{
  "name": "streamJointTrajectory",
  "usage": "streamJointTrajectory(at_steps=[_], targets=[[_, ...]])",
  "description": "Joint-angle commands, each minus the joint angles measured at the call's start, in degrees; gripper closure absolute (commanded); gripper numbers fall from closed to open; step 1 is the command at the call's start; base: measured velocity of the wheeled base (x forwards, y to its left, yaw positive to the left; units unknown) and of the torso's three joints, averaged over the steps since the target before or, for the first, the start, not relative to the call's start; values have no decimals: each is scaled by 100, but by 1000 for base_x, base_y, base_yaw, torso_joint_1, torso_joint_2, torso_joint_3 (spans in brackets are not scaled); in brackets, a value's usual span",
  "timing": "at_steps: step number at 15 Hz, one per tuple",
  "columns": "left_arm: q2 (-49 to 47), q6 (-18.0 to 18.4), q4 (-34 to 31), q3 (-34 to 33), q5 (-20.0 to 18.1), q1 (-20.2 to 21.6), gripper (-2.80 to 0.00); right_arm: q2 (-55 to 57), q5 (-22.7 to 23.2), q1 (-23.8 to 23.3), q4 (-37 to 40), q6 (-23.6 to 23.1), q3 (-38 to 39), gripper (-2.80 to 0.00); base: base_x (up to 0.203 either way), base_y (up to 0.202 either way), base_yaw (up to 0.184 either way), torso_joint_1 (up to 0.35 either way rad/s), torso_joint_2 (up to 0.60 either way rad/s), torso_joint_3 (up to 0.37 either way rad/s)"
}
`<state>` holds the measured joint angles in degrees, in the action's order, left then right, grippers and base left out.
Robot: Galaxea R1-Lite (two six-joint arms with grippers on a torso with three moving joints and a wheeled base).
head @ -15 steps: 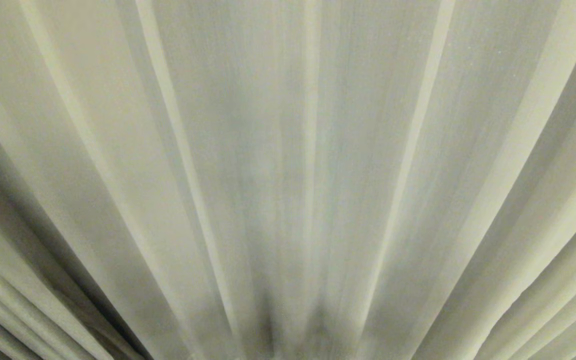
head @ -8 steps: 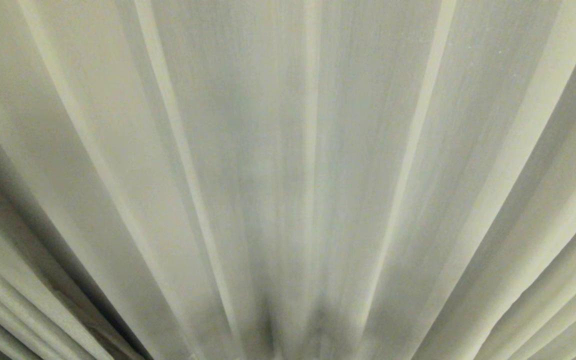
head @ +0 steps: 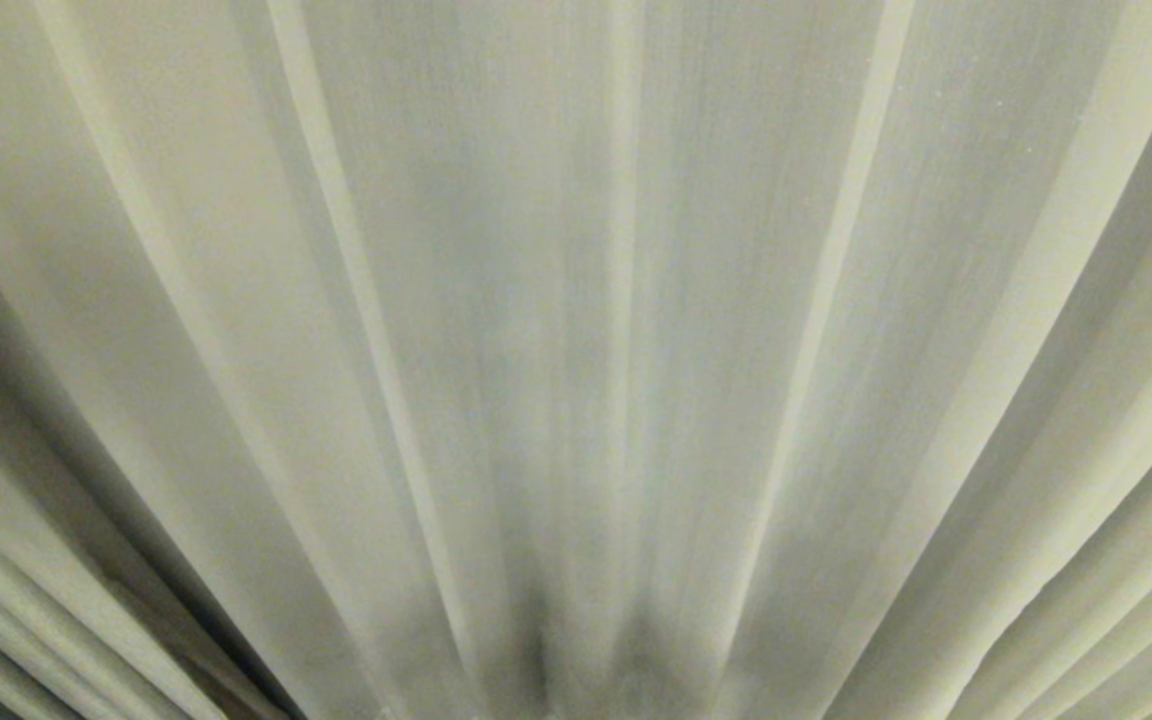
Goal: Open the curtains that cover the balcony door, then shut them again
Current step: Close the outer curtains on both sides
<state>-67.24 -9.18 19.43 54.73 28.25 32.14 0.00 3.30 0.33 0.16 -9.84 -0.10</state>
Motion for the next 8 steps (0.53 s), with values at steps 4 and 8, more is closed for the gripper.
streamJointTrajectory(at_steps=[4, 8], targets=[[-828, -72, 111, -51, -387, 375, -280, 9, 4, 2, 2, -9, 1, 0, 0, 0, 0, 0, 0, 0], [-1501, -110, 569, 88, -880, 581, -280, 9, 4, 2, 2, -9, 1, 0, 0, 0, 0, 0, 0, 0]])
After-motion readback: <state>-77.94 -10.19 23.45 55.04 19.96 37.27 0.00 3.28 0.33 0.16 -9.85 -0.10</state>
